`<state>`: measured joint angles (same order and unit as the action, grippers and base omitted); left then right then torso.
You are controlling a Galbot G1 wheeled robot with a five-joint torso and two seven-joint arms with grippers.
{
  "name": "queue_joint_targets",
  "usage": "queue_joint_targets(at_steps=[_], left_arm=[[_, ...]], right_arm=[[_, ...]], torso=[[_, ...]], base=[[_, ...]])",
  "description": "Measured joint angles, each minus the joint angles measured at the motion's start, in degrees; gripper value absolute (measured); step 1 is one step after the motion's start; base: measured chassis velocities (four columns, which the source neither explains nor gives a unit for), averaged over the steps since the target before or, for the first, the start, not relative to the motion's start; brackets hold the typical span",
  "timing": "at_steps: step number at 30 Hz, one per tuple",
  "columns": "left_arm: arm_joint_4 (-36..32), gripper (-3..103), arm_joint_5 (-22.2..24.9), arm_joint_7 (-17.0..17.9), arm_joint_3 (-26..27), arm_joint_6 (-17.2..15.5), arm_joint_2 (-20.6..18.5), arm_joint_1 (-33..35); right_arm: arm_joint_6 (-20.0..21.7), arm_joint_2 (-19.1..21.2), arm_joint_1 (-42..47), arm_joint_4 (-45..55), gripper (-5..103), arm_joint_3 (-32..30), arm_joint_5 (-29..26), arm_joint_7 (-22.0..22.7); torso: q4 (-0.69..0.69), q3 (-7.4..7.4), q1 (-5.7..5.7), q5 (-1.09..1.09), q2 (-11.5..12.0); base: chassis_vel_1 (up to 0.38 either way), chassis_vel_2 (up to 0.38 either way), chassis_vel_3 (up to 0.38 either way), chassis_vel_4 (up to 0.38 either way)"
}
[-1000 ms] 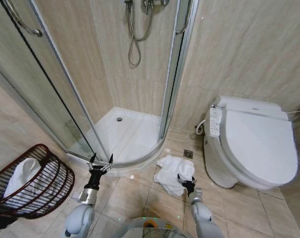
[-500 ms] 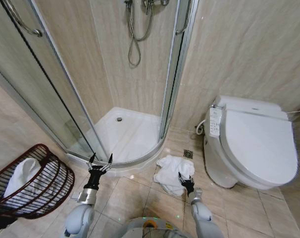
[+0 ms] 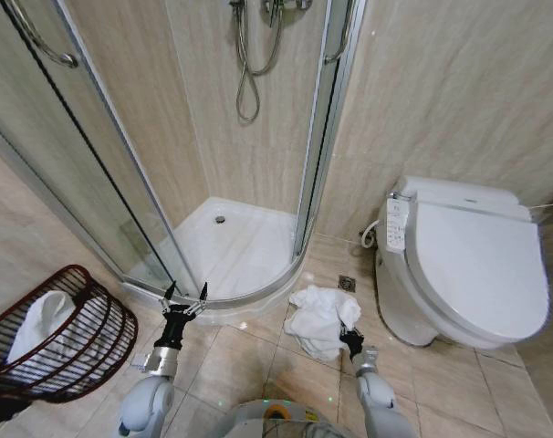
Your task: Discard the used towel into the hamper.
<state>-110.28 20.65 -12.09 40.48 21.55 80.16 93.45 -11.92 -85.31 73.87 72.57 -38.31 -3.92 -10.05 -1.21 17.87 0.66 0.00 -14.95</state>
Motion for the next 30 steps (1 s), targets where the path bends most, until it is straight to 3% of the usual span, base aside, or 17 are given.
queue_joint_targets(at_steps=[11,17,30], left_arm=[[-0.16,100,-0.02,0.01,-0.16,0.0,0.05,0.14],[-0.25,100,0.03,0.0,-0.01,0.1,-0.45,0.0],[-0.59,100,0.64,-0.26,-0.05,0.2,-0.47,-0.17]], right_arm=[[-2.16,2.8,4.57,7.83,5,-0.63,1.88,-5.5],[-3.81,4.89,7.96,15.38,5,0.24,7.26,-7.19],[-0.71,4.26,11.41,33.66,5,-1.08,9.88,-8.66]], torso=[[0.0,0.0,0.0,0.0,0.0],[0.0,0.0,0.0,0.0,0.0],[0.0,0.0,0.0,0.01,0.0]], base=[[0.0,0.0,0.0,0.0],[0.0,0.0,0.0,0.0],[0.0,0.0,0.0,0.0]])
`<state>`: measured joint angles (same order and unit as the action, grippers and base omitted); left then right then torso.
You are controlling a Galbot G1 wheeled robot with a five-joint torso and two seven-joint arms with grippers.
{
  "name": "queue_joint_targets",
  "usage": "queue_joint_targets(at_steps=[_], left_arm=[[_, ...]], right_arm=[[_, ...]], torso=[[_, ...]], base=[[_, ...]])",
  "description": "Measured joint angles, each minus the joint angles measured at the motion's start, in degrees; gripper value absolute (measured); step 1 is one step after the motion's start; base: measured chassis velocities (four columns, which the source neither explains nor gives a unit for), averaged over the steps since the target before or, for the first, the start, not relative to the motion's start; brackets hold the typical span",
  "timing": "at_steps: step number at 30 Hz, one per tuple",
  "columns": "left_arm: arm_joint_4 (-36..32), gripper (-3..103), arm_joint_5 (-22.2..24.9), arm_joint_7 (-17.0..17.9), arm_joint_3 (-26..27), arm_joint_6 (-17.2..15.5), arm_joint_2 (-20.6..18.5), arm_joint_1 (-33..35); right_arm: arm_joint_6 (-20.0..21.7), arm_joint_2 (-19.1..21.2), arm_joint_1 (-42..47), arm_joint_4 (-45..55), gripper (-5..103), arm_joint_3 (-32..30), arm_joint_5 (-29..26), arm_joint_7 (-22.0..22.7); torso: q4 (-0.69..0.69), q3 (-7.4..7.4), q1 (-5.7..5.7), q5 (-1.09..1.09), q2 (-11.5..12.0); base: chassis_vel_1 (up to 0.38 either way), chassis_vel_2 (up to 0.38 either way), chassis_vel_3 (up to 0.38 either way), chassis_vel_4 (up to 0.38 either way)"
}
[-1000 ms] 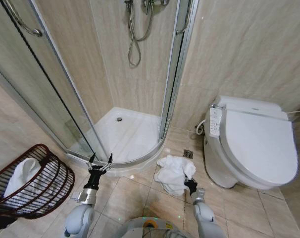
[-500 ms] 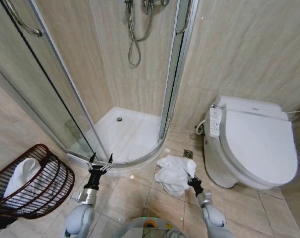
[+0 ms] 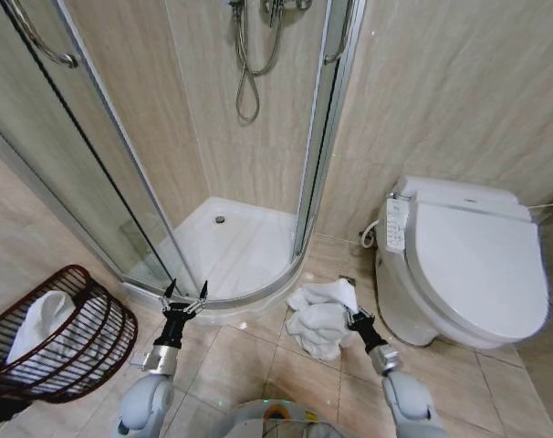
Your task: Discard the used towel into the hamper.
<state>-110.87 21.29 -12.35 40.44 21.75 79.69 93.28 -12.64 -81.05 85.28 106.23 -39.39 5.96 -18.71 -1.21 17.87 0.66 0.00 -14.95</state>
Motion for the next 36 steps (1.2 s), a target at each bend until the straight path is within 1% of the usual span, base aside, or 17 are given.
queue_joint_targets(at_steps=[7,9,10,13,14,17,18,21,22,23,26,27,30,31,34,35,36], left_arm=[[0.03,100,0.41,-0.04,0.03,0.37,-0.02,0.01],[0.17,100,0.61,-0.04,0.1,0.58,-0.07,0.03],[0.17,100,0.61,-0.04,0.1,0.58,-0.07,0.03],[0.42,100,0.95,-0.03,0.31,0.74,-0.34,0.02],[0.42,100,0.95,-0.03,0.31,0.74,-0.34,0.02],[0.6,100,1.1,-0.03,0.39,0.75,-0.47,-0.2],[0.6,100,1.1,-0.03,0.39,0.75,-0.47,-0.2],[0.6,100,1.11,-0.02,0.37,0.75,-0.71,-0.25],[0.6,100,1.11,-0.02,0.37,0.75,-0.71,-0.25],[0.59,100,1.08,-0.03,0.34,0.74,-0.84,-0.26],[0.51,100,0.92,-0.05,0.21,0.72,-1.05,-0.4],[0.51,100,0.92,-0.05,0.21,0.72,-1.05,-0.4],[0.48,100,0.55,-0.09,0.04,0.59,-0.8,-0.64],[0.48,100,0.55,-0.09,0.04,0.59,-0.8,-0.64],[0.37,100,0.11,-0.13,-0.03,0.49,-0.44,-0.61],[0.37,100,0.11,-0.13,-0.03,0.49,-0.44,-0.61],[0.37,100,0.02,-0.14,-0.03,0.47,-0.39,-0.59]], right_arm=[[3.35,0.46,0.46,7.36,5,0.04,-0.1,-0.14],[5.18,0.52,0.47,9.78,5,-0.05,-0.61,-0.23],[5.18,0.52,0.47,9.78,5,-0.05,-0.61,-0.23],[7.44,1.53,0.09,13.16,5,-0.11,-2.05,-0.22],[7.44,1.53,0.09,13.16,5,-0.11,-2.05,-0.22],[9.12,4.6,-0.32,16.0,5,0.22,-3.31,-0.22],[9.12,4.6,-0.32,16.0,5,0.22,-3.31,-0.22],[10.47,8.84,-0.34,17.97,5,0.68,-4.99,0.19],[10.47,8.84,-0.34,17.97,5,0.68,-4.99,0.19],[10.88,9.97,-0.35,18.51,5,0.71,-5.52,0.38],[13.03,13.53,-0.65,21.2,5,0.69,-8.37,1.79],[13.03,13.53,-0.65,21.2,5,0.69,-8.37,1.79],[14.89,15.91,-1.94,24.2,5,0.44,-11.58,3.85],[14.89,15.91,-1.94,24.2,5,0.44,-11.58,3.85],[17.39,18.24,-3.93,26.82,5,-0.25,-16.12,6.17],[17.39,18.24,-3.93,26.82,5,-0.25,-16.12,6.17],[18.18,18.75,-4.38,27.52,5,-0.32,-17.3,6.93]], torso=[[0.0,0.0,0.0,0.0,0.0],[0.0,0.0,0.0,0.0,0.0],[0.0,0.0,0.0,0.0,0.0],[0.0,0.0,0.0,0.0,0.0],[0.0,0.0,0.0,0.0,0.0],[0.0,0.0,0.0,0.0,0.0],[0.0,0.0,0.0,0.0,0.0],[0.0,0.0,0.0,-0.01,0.0],[0.0,0.0,0.0,-0.01,0.0],[0.0,0.0,0.0,-0.01,0.0],[0.0,0.0,0.0,-0.01,0.0],[0.0,0.0,0.0,-0.01,0.0],[-0.01,0.0,0.0,-0.01,0.0],[-0.01,0.0,0.0,-0.01,0.0],[0.0,0.0,0.0,-0.01,0.0],[0.0,0.0,0.0,-0.01,0.0],[0.0,0.0,0.0,0.0,0.0]], base=[[0.0,0.0,0.0,0.0],[0.0,0.0,0.0,0.0],[0.0,0.0,0.0,0.0],[0.0,0.0,0.0,0.0],[0.0,0.0,0.0,0.0],[0.0,0.0,0.0,0.0],[0.0,0.0,0.0,0.0],[0.0,0.0,0.0,0.0],[0.0,0.0,0.0,0.0],[0.0,0.0,0.0,0.0],[0.0,0.0,0.0,0.0],[0.0,0.0,0.0,0.0],[0.0,0.0,0.0,0.0],[0.0,0.0,0.0,0.0],[0.0,0.0,0.0,0.0],[0.0,0.0,0.0,0.0],[0.0,0.0,0.0,0.0]])
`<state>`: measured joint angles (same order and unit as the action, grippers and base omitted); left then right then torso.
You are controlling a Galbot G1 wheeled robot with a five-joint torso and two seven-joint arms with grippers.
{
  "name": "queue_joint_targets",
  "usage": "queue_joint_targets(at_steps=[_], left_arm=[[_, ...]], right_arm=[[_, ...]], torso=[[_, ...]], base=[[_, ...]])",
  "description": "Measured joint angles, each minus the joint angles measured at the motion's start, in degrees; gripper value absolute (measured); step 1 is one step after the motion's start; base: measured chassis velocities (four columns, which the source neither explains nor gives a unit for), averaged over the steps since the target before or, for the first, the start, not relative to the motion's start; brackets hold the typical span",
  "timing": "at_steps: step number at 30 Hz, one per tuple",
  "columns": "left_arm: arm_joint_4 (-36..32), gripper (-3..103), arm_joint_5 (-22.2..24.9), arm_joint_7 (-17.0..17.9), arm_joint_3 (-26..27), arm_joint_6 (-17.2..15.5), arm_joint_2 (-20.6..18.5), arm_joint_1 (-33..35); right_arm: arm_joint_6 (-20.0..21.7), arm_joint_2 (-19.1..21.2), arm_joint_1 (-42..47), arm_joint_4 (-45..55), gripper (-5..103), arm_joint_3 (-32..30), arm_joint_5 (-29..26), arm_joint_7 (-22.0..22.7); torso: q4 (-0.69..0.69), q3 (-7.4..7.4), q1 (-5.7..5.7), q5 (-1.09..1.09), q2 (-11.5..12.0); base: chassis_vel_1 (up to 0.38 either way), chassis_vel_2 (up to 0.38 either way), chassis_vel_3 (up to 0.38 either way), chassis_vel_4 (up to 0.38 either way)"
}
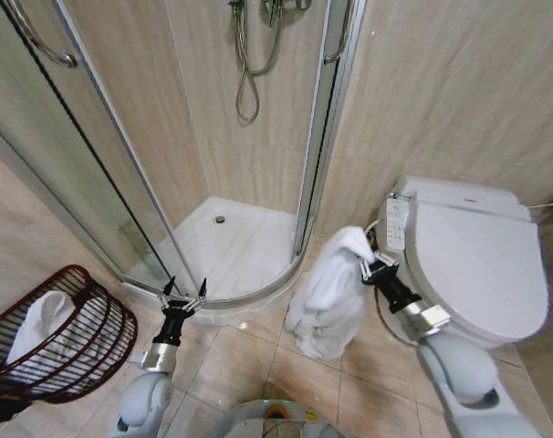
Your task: Discard the used towel into the hamper.
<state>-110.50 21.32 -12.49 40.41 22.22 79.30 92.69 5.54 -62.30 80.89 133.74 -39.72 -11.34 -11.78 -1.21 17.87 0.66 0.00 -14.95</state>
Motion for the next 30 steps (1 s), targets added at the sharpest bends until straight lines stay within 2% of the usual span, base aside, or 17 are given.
queue_joint_targets(at_steps=[3,5,9,14,21,30], left_arm=[[0.0,100,-0.16,-0.03,0.0,-0.03,0.09,0.06],[0.01,100,-0.29,-0.12,0.0,-0.05,0.15,0.09],[0.02,100,-0.33,-0.26,0.0,-0.06,0.3,0.18],[0.05,100,0.02,-0.5,0.0,0.1,0.28,0.37],[0.96,100,-0.88,-0.66,0.44,1.06,0.18,0.15],[0.69,100,-1.09,-0.45,0.35,1.53,0.55,0.77]], right_arm=[[1.57,0.67,-0.96,1.41,5,-0.1,-2.65,1.51],[3.03,0.77,-1.73,2.56,5,0.27,-5.05,4.05],[3.9,-0.15,-1.8,2.93,5,1.36,-6.58,6.98],[3.68,-2.43,-1.54,2.18,5,2.04,-6.3,7.21],[4.24,-2.79,-1.92,2.74,5,1.95,-6.2,7.25],[4.28,-2.88,-1.4,2.99,5,1.81,-5.94,7.12]], torso=[[0.0,0.0,0.0,0.0,0.0],[0.0,0.0,0.0,0.0,0.0],[0.0,0.0,0.0,0.0,0.0],[0.0,0.0,0.0,-0.01,0.0],[0.0,-0.06,-0.03,0.01,0.06],[0.01,-1.28,-0.61,0.0,1.92]], base=[[0.0,0.0,0.0,0.0],[0.0,0.0,0.0,0.0],[0.0,0.0,0.0,0.0],[0.0,0.0,0.0,0.0],[0.0,0.0,0.0,0.0],[0.0,0.0,0.0,0.0]])
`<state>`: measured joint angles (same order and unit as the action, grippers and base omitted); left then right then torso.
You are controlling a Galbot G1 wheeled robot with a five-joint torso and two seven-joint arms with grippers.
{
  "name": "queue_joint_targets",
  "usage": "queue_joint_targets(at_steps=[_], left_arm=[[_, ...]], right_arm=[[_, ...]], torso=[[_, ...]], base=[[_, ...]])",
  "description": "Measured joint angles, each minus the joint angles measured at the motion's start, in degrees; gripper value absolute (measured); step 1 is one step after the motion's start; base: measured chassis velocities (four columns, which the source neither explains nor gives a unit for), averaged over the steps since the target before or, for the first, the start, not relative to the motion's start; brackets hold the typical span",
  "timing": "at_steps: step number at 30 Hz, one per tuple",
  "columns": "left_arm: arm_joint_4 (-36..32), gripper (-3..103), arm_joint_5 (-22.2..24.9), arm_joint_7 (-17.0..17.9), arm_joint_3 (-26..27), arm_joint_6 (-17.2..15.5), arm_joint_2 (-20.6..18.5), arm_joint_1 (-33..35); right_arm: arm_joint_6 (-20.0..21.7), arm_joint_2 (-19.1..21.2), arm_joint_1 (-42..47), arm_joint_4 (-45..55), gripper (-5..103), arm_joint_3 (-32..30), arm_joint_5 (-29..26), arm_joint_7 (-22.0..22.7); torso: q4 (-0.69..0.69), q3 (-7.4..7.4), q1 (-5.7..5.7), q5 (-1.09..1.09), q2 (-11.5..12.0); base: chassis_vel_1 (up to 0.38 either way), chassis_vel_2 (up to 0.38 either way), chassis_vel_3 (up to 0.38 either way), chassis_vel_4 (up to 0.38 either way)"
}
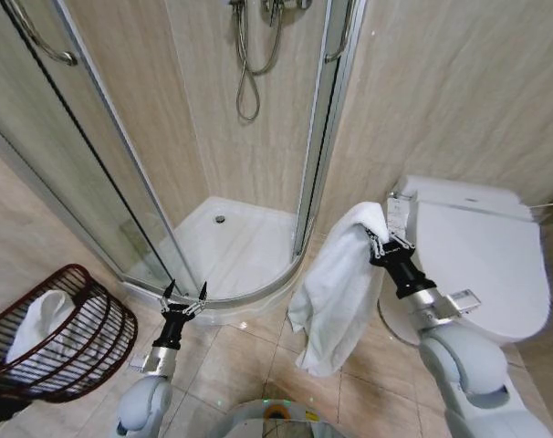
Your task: Discard the used towel into the hamper.
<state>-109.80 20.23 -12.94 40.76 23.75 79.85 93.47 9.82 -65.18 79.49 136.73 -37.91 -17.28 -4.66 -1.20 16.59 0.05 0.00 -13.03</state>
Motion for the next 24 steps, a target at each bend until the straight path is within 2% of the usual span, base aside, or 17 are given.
queue_joint_targets(at_steps=[7,24], left_arm=[[0.09,100,0.09,0.41,-0.01,0.68,-0.04,-0.4],[0.36,100,0.61,1.02,0.04,0.89,-0.36,-0.43]], right_arm=[[-0.06,-0.25,0.53,0.17,5,-0.09,0.37,-0.37],[-0.83,-1.54,0.91,-0.6,5,0.44,3.14,-2.74]], torso=[[0.0,-0.73,-0.02,0.0,0.82],[0.0,-0.7,-0.04,0.0,0.77]], base=[[0.0,0.0,0.0,0.0],[0.0,0.0,0.0,0.0]])
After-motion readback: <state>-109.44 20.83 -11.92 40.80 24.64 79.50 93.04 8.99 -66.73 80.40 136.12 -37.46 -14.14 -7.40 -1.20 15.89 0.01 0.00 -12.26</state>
